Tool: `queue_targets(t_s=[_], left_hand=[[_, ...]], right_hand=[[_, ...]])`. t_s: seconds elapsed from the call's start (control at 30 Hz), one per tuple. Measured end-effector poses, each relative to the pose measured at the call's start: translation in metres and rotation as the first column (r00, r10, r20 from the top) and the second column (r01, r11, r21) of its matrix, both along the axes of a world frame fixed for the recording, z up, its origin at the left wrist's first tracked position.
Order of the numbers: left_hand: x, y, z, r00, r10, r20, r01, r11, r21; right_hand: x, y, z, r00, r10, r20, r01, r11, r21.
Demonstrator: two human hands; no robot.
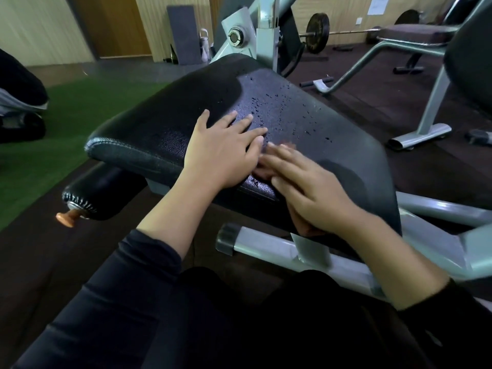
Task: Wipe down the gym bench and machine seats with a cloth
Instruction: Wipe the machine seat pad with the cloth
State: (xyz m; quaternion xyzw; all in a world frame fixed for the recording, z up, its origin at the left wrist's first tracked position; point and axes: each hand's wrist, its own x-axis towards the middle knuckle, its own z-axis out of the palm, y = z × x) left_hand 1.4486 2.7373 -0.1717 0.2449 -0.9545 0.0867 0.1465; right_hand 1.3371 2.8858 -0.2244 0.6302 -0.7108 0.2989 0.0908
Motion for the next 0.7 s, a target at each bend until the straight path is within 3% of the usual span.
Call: queue_targets(t_s=[0.13,0.23,0.4,0.57,0.7], left_hand=[[0.001,0.000,-0.001,1.000,0.004,0.014,-0.004,1.000,-0.003],[0.001,0.000,-0.002,1.000,0.006,0.016,-0.006,1.000,-0.008],[0.000,0.001,-0.002,1.000,0.013,0.021,-0.013,1.000,-0.017],[0.000,0.000,-0.001,1.000,0.018,0.016,-0.018,1.000,-0.002],[-0.001,-0.001,-0.001,0.999,0.021,0.029,-0.021,1.000,-0.009]], right_hand=[[-0.001,0.041,-0.011,0.978,0.178,-0.105,-0.176,0.984,0.028],[-0.034,0.060,-0.018,0.977,0.212,0.034,-0.213,0.977,0.023],[-0.057,0.032,-0.009,0.980,0.092,0.176,-0.094,0.996,0.003],[-0.010,0.000,0.002,0.997,0.053,0.051,-0.053,0.999,0.003],[0.001,0.032,-0.006,0.969,0.215,-0.119,-0.210,0.976,0.058]])
